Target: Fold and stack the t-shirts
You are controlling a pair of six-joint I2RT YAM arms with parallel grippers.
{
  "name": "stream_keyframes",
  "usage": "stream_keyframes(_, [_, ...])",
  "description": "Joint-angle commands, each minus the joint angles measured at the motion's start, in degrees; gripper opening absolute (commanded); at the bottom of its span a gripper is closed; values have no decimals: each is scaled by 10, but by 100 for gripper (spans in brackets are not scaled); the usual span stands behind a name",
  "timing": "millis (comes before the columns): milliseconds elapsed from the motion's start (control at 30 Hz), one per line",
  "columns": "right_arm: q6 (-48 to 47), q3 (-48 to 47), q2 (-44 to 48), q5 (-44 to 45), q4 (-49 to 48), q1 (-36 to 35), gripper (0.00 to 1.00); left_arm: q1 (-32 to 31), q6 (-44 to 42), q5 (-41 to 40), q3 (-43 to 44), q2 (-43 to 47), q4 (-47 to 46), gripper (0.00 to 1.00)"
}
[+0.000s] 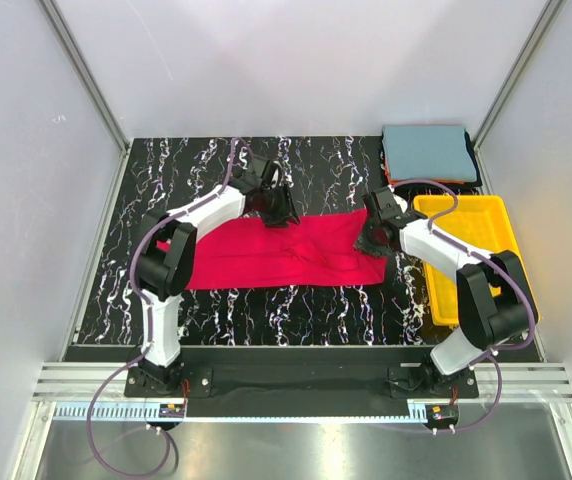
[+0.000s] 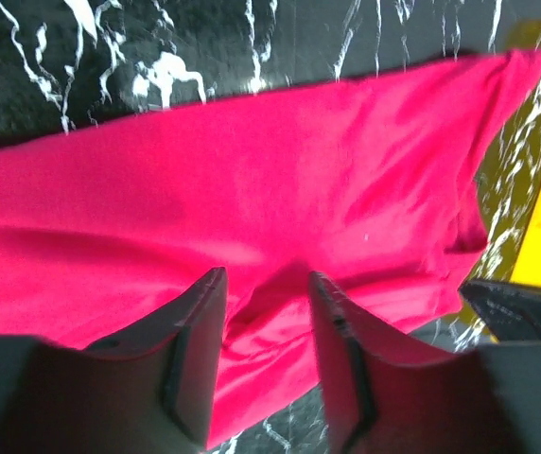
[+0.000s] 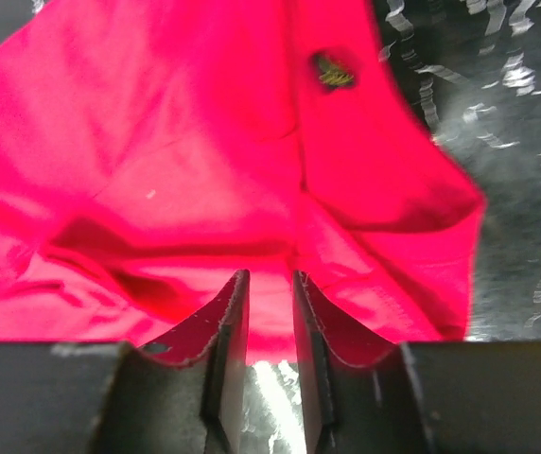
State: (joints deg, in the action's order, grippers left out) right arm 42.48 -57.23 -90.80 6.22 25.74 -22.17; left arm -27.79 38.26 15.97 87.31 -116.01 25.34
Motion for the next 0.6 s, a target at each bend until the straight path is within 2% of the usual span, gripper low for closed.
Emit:
stream_keyframes(0, [-14,-24,14,-57,18,-2,32,-12,-56,-8,-39,76,0,50])
stream_keyframes(167, [24,17,42,-52,19,-2,36,-35,-84,-3,-76,108,-4,53])
stream_keyframes(233, [24,26,48,-48,19,-2,32,-45,-121,-1,-79,110,-5,47])
stream_keyframes(333, [22,37,53,-59,18,-2,26,-56,-147,11,-91,110,-6,47])
stream_keyframes(400, [22,46,58,-60,18,-2,27,-62,-173,4,-94,108,-6,50])
stream_keyframes(467, [26,50,60,-57,17,-2,32,-63,-201,-5,-91,103,-10,54])
stream_keyframes(567, [35,49,58,-60,14,-2,36,-62,-257,-7,-62,87,-6,54])
